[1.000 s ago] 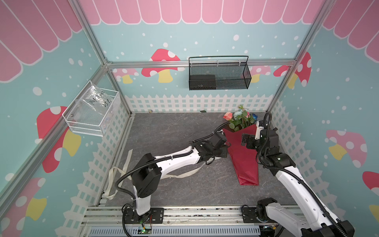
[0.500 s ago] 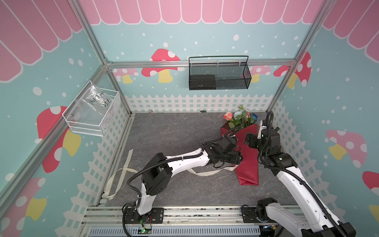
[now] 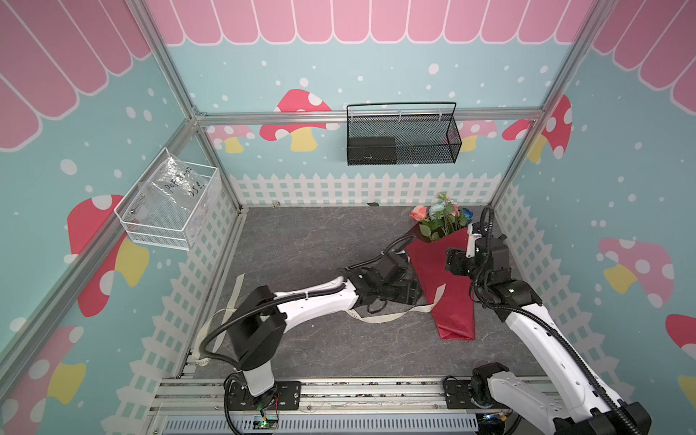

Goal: Tie the bouquet of fake flowers

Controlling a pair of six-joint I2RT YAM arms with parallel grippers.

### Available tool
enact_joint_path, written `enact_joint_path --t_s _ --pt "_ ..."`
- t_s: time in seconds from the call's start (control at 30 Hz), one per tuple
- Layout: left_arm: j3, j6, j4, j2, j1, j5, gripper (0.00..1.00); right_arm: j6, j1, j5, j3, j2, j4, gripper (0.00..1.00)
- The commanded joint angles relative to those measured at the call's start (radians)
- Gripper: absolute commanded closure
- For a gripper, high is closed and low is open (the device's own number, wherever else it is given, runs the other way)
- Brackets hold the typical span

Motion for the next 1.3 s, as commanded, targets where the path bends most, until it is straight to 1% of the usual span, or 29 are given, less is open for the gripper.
enact_joint_path --t_s 0.0,0.2,0.3,0.37,0.47,0.5,0.57,0.63,0.67,0.7,0.77,0.87,0.97,1.03,1.13,1.2,1.27 --pt "-0.006 0.000 -0.052 0.026 0.019 -0.035 0.24 0.006 0.010 0.030 0.016 -0.015 -0.015 0.00" --pt "-0.009 0.002 -0.043 0.113 0.022 0.007 0.24 0.003 0.014 0.050 0.028 -0.018 -0.014 0.00" --pt "-0.023 -0.002 -0.026 0.134 0.022 0.023 0.24 -0.001 0.014 0.055 0.032 -0.020 -0.013 0.00" --pt "-0.036 -0.015 -0.012 0.142 0.021 0.023 0.27 -0.006 0.014 0.059 0.033 -0.018 -0.009 0.00" --pt "-0.053 -0.030 0.028 0.152 0.034 0.023 0.40 -0.013 0.014 0.073 0.041 -0.010 -0.010 0.00" --pt "-0.058 -0.035 0.042 0.155 0.043 0.052 0.48 -0.017 0.014 0.085 0.049 -0.005 -0.013 0.00" --pt "-0.064 -0.034 0.063 0.160 0.049 0.062 0.65 -0.014 0.014 0.125 0.067 0.004 -0.029 0.00" --pt "-0.062 -0.023 0.083 0.162 0.049 0.067 0.88 -0.005 0.014 0.178 0.082 0.006 -0.043 0.00" --pt "-0.060 -0.015 0.091 0.162 0.049 0.073 0.97 0.001 0.014 0.199 0.086 0.004 -0.047 0.00" --pt "-0.050 -0.003 0.103 0.157 0.048 0.085 1.00 0.003 0.014 0.216 0.088 0.001 -0.049 0.00" --pt "-0.017 0.020 0.122 0.146 0.034 0.091 1.00 0.002 0.015 0.223 0.086 -0.003 -0.046 0.00" --pt "0.075 0.044 0.182 0.145 -0.017 0.104 1.00 -0.005 0.014 0.222 0.084 -0.003 -0.041 0.00" --pt "0.217 0.072 0.273 0.209 -0.098 0.145 1.00 -0.024 0.014 0.232 0.090 0.006 -0.041 0.00" --pt "0.340 0.094 0.309 0.294 -0.163 0.178 1.00 -0.015 0.014 0.262 0.103 0.016 -0.056 0.00" --pt "0.567 0.130 0.329 0.455 -0.268 0.250 1.00 -0.007 0.013 0.293 0.125 0.021 -0.069 0.00" --pt "0.722 0.152 0.329 0.574 -0.324 0.321 1.00 0.003 0.013 0.332 0.145 0.022 -0.088 0.00" --pt "0.843 0.161 0.327 0.667 -0.363 0.395 1.00 0.009 0.013 0.385 0.164 0.020 -0.108 0.00"
